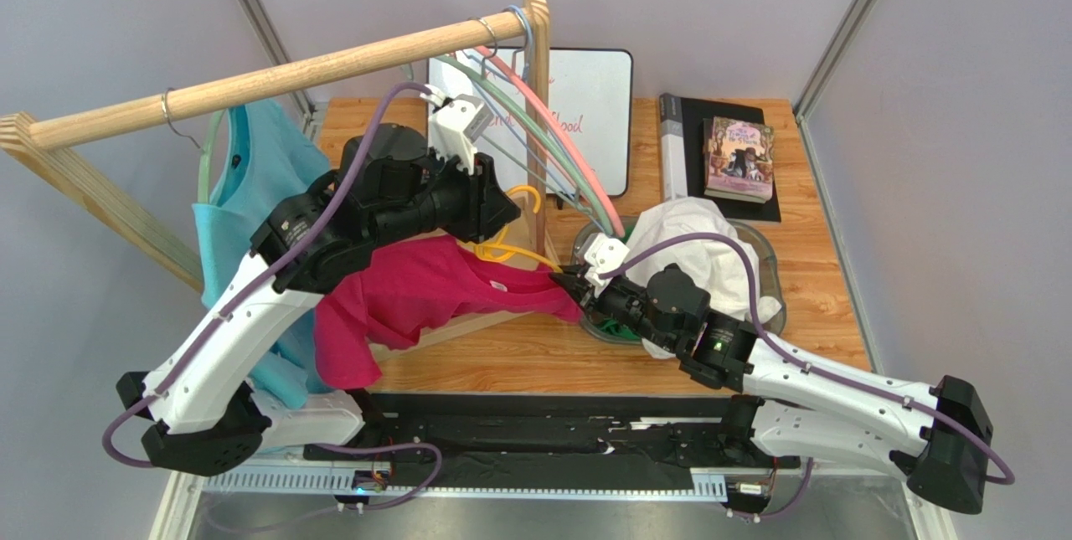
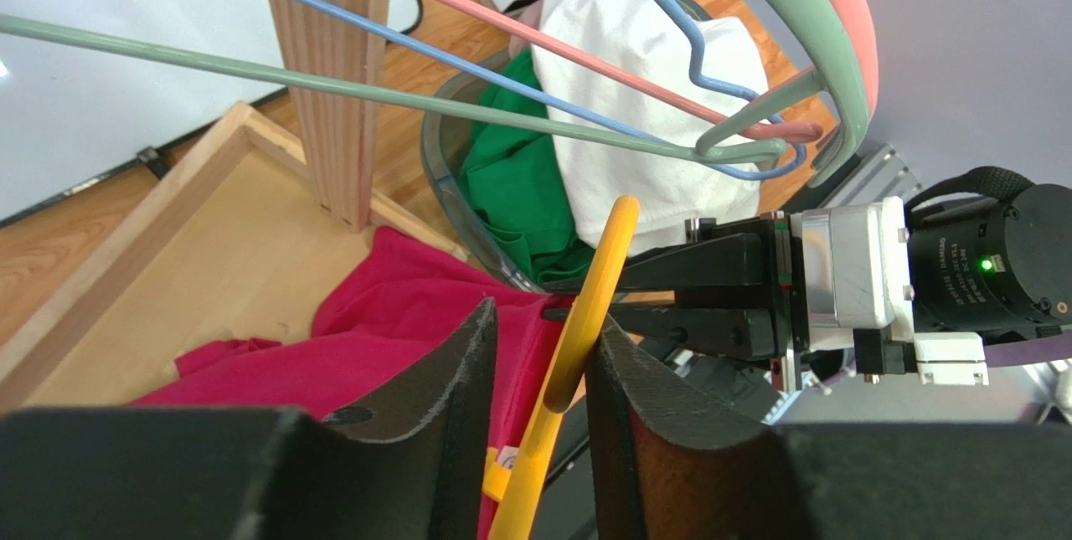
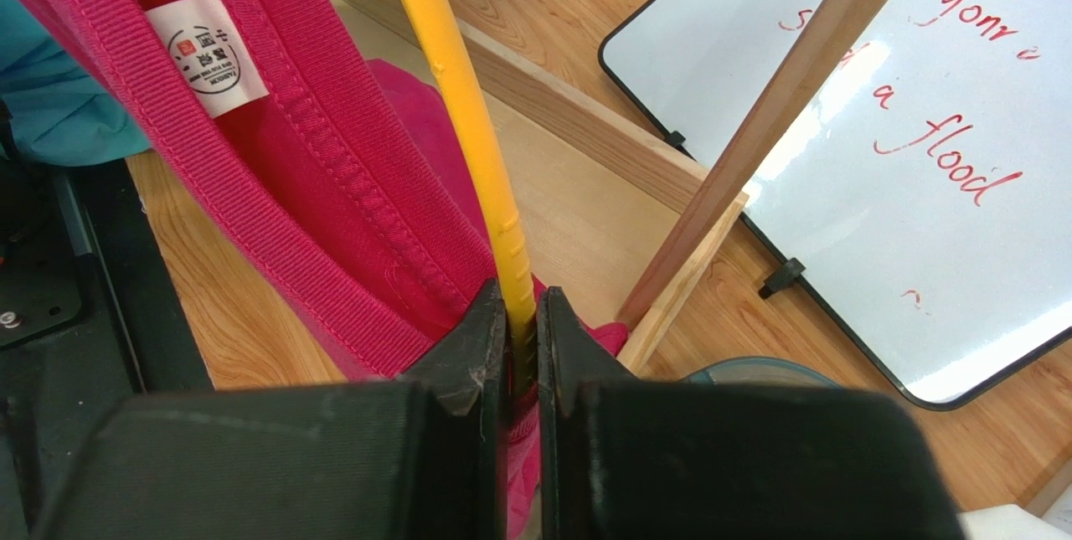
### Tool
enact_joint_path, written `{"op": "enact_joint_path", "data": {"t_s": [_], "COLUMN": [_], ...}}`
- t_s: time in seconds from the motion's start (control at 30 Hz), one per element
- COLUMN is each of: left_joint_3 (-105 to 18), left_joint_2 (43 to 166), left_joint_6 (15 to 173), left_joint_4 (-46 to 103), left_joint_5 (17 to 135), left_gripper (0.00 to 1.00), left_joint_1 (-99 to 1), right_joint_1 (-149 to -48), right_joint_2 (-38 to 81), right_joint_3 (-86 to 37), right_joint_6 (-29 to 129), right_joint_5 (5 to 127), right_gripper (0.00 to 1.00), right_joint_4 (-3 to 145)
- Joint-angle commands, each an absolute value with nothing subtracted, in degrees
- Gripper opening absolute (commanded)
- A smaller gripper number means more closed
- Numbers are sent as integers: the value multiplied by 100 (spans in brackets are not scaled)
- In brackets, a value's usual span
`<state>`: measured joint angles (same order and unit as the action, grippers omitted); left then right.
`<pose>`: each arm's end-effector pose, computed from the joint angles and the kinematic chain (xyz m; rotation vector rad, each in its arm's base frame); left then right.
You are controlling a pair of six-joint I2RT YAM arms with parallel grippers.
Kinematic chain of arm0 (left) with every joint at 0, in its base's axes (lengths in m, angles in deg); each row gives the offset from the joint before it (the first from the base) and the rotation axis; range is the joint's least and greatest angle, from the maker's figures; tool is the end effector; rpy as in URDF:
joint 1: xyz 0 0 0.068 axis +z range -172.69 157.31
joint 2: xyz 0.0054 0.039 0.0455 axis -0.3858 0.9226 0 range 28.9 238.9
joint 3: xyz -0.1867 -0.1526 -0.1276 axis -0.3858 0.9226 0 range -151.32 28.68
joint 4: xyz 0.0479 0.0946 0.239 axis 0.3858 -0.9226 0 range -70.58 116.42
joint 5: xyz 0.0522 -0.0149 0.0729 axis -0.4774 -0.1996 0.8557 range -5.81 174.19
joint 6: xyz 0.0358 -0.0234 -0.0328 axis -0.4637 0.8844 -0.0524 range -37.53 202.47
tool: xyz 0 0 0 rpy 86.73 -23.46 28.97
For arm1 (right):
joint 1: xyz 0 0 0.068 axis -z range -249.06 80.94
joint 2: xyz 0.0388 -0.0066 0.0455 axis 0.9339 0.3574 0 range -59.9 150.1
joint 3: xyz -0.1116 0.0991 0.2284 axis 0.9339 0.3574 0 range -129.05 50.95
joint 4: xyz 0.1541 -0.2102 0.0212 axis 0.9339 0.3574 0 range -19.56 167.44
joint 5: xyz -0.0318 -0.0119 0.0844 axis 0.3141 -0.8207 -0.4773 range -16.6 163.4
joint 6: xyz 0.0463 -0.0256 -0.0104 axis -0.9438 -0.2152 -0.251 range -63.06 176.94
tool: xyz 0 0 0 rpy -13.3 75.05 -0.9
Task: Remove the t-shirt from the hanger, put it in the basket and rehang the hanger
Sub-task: Pass the hanger from the right arm to the left, then remove the tshirt from the hanger
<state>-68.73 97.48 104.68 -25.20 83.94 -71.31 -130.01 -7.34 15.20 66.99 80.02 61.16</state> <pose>0.1389 -0.1579 0.4875 0.4731 2.0042 -0.7968 0.1104 0.1902 0.2954 -0.9340 1.4604 0.5619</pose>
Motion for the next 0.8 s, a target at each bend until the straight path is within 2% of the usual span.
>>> {"op": "enact_joint_path", "data": {"t_s": [0.0,0.03,0.07,0.1,0.13,0.17,0.23,0.27,0.3,0.4,0.6,0.77], "left_joint_3": [-6652,-6607,-6546,-6537,-6528,-6528,-6537,-6554,-6563,-6467,-5755,-5369], "left_joint_2": [9640,9623,9614,9605,9570,9535,9395,9342,9280,8982,8208,7795], "left_joint_6": [10514,10523,10549,10567,10576,10593,10567,10532,10532,10514,10672,10918], "left_joint_4": [-2096,-2044,-1973,-1947,-1964,-1973,-2016,-2051,-2078,-2096,-1622,-1428], "left_joint_5": [8024,7902,7866,7848,7970,8040,8278,8339,8410,8410,8490,8463], "left_gripper": [28,26,19,2,0,0,0,0,0,0,0,0], "left_joint_1": [-7130,-7130,-7130,-7130,-7130,-7121,-7121,-7130,-7121,-7129,-7129,-7121], "right_joint_1": [-12997,-12997,-13005,-13005,-13005,-13014,-13014,-13014,-13014,-13014,-12997,-12927], "right_joint_2": [-795,-804,-813,-813,-839,-857,-962,-1023,-1085,-1410,-2201,-2193], "right_joint_3": [1201,1184,1175,1157,1123,1096,1043,1034,1052,1183,1885,1668], "right_joint_6": [6406,6371,6345,6319,6205,6143,5846,5731,5494,4651,2892,1953], "right_joint_5": [7850,7841,7841,7833,7824,7841,7981,8260,8402,9026,9512,9423], "right_gripper": [0,0,0,0,0,0,16,26,48,72,99,99], "right_joint_4": [5787,5796,5839,5875,5918,6110,6357,6619,6761,7464,7818,7870]}}
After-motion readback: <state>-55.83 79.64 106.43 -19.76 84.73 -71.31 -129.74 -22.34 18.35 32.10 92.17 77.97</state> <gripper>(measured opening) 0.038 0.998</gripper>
